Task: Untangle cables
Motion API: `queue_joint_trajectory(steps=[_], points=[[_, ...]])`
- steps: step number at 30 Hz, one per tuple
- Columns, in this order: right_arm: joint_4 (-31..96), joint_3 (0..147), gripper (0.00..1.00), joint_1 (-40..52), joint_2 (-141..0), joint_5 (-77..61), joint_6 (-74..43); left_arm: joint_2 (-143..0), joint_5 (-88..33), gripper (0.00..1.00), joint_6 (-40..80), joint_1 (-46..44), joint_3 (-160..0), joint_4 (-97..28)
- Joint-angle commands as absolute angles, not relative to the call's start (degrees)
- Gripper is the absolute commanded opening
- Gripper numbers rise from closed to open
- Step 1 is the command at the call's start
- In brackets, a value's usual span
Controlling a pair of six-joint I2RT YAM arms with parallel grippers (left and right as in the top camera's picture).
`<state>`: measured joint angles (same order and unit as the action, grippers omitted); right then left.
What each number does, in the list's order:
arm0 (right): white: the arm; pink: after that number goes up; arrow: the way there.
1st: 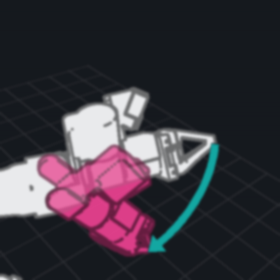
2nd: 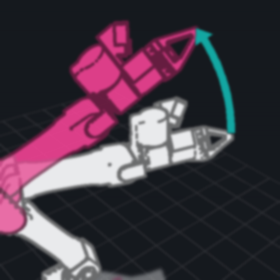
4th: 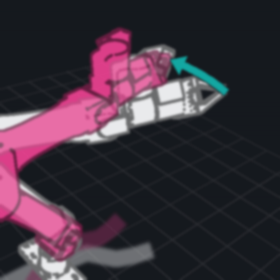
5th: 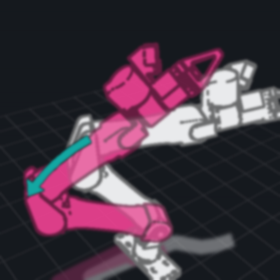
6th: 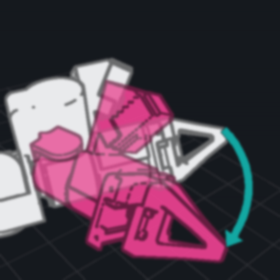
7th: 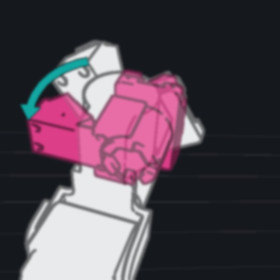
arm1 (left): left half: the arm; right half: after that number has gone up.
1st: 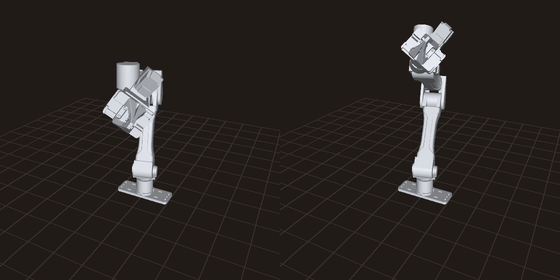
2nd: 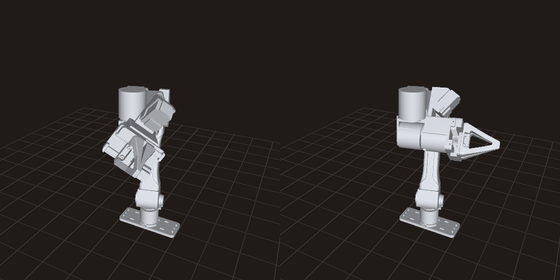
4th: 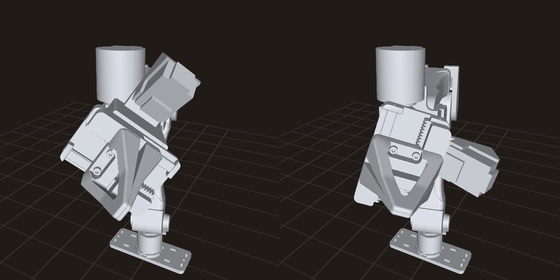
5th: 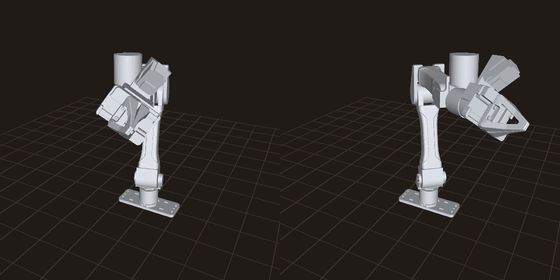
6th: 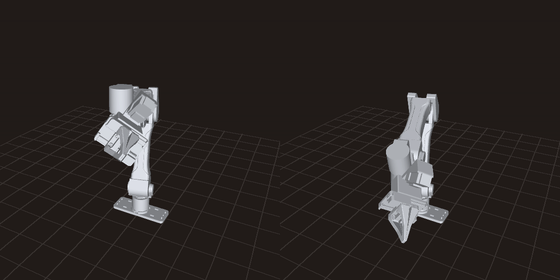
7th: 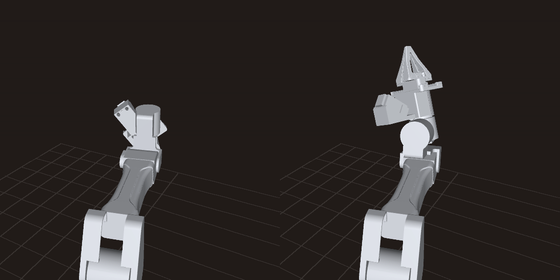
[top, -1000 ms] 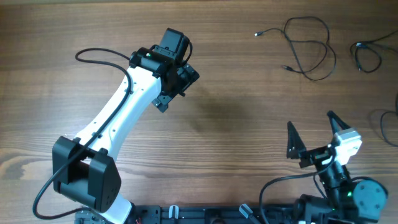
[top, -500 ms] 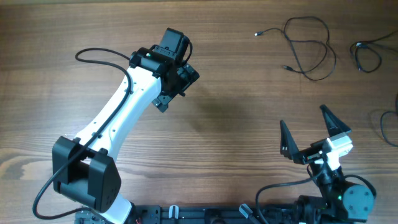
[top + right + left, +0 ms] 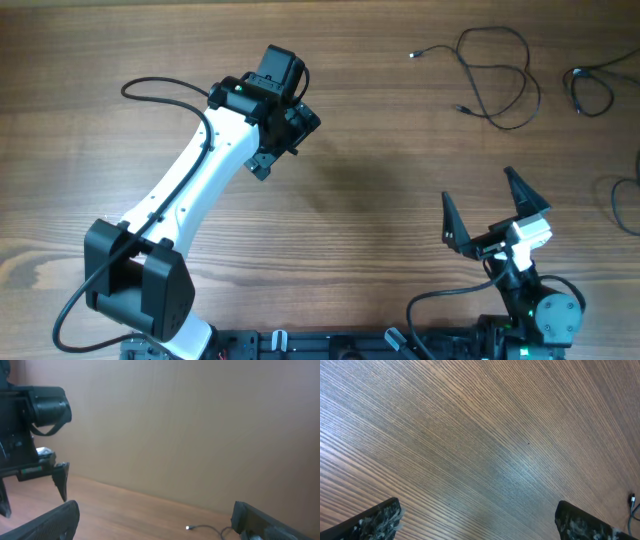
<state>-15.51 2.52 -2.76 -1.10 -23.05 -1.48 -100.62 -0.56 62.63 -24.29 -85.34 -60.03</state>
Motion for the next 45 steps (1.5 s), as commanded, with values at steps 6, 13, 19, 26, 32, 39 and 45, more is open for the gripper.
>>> queue_joint_trajectory(steps=[6, 13, 19, 26, 32, 39, 45], points=[[-15.1, 0.3, 1.00, -2.4, -0.2, -21.8, -1.5, -101.1, -0.6, 1.00, 61.7, -24.4, -85.3, -60.1], [-2.5, 0.3, 1.00, -2.4, -0.2, -20.1, -1.5, -101.1, -0.6, 1.00, 61.7, -24.4, -85.3, -60.1], [-1.4, 0.3, 1.00, -2.4, -0.2, -19.0, -1.1, -101.1, -0.6, 1.00, 61.7, -24.4, -85.3, -60.1], [-1.5, 0.3, 1.00, -2.4, -0.2, -19.4, -1.7, -101.1, -0.6, 1.00, 61.7, -24.4, -85.3, -60.1], [-1.6, 0.3, 1.00, -2.4, -0.2, -19.2, -1.6, -101.1, -0.6, 1.00, 61.7, -24.4, -85.3, -60.1], [-1.6, 0.3, 1.00, -2.4, -0.2, -19.3, -1.6, -101.1, -0.6, 1.00, 61.7, -24.4, -85.3, -60.1], [-1.6, 0.3, 1.00, -2.4, -0.2, -19.2, -1.6, -101.1, -0.6, 1.00, 61.7, -24.4, -85.3, -60.1]])
